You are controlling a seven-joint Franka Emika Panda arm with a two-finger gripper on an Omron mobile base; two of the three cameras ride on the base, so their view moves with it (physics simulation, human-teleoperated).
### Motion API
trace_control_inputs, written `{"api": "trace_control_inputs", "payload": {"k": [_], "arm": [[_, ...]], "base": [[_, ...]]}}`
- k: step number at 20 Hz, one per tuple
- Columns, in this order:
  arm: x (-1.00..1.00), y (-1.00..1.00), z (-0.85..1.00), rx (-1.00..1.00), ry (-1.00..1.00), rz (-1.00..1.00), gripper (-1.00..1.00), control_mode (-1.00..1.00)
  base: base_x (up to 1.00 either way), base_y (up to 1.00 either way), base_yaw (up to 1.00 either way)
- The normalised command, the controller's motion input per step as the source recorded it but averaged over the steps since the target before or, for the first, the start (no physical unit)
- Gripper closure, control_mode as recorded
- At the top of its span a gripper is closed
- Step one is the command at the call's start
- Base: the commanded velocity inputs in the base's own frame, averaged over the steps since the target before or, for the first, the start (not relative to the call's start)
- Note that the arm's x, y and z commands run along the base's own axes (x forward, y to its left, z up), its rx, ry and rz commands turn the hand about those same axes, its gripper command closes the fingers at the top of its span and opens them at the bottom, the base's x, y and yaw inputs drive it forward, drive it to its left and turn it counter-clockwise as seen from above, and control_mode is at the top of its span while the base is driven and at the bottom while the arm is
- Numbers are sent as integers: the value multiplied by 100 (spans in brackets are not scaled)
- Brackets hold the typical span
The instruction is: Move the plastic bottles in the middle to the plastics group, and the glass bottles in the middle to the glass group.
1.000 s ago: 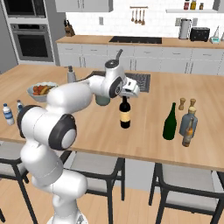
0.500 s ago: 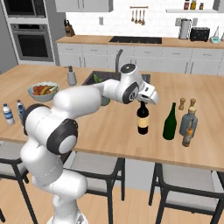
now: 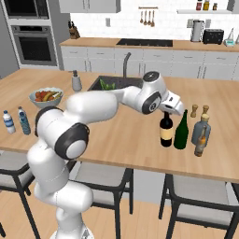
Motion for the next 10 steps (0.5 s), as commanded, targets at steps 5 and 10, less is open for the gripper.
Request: {"api": "trace_control_inputs", "payload": {"k": [5,10], "arm": [[-2,-38,-9,4,0,0,100,-100],[-5,-24,-15,6,4,0,100,-100]], "base": [[0,0,0],[0,0,0]]}}
